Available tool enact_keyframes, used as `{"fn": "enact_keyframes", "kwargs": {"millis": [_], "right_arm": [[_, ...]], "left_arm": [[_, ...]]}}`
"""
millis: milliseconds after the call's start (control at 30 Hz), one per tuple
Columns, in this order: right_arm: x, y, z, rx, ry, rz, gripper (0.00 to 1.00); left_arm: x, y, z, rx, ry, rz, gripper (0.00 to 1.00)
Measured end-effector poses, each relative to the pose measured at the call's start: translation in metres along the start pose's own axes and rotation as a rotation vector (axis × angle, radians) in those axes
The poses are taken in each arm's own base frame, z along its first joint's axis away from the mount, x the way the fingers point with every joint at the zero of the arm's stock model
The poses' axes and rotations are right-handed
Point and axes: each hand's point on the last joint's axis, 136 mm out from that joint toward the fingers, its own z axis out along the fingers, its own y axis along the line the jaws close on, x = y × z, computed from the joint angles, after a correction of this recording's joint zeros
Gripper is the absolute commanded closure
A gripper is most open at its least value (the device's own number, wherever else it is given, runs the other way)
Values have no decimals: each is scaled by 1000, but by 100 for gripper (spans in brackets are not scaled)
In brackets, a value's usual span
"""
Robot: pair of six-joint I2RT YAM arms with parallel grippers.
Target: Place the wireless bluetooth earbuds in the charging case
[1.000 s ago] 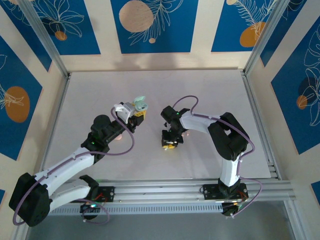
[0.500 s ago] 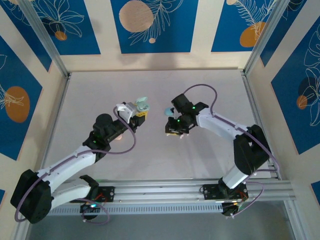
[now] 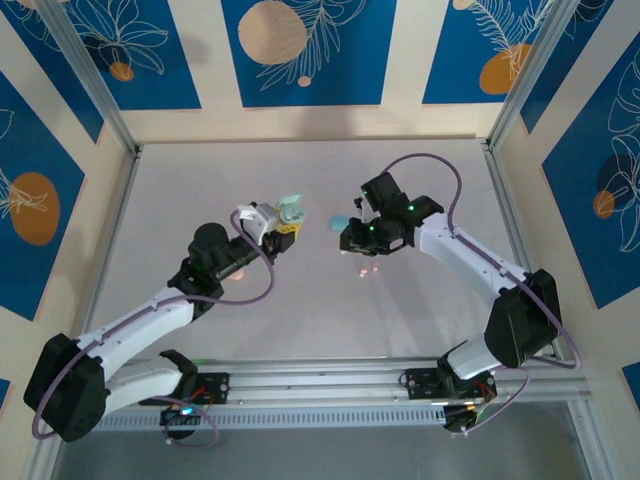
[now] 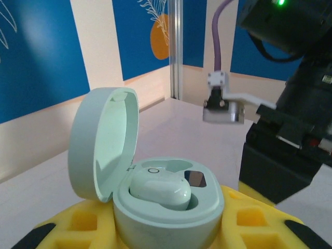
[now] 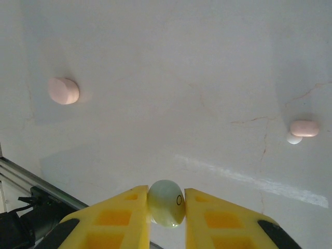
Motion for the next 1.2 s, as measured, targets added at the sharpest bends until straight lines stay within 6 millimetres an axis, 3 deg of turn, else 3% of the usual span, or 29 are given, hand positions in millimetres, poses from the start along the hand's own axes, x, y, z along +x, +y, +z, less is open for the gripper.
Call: {"fn": "enact_keyframes", "kwargs": {"millis": [333,533,867,1200], "right_arm": [[-19,32,-46,-103,-119,-79,78],[-20,50,-63,-161,-161,-153,77],[-15,95,-71,-229,-177,-335,77],[-19,95,-61,-178,-179,-384,77]], "left_arm": [[25,-17,15,125,61,-32,70],[22,-26,22,192,57,-33,70],[19,-38,20,258,43,-20,70],[15,-40,18,265,30,-1,70]]}}
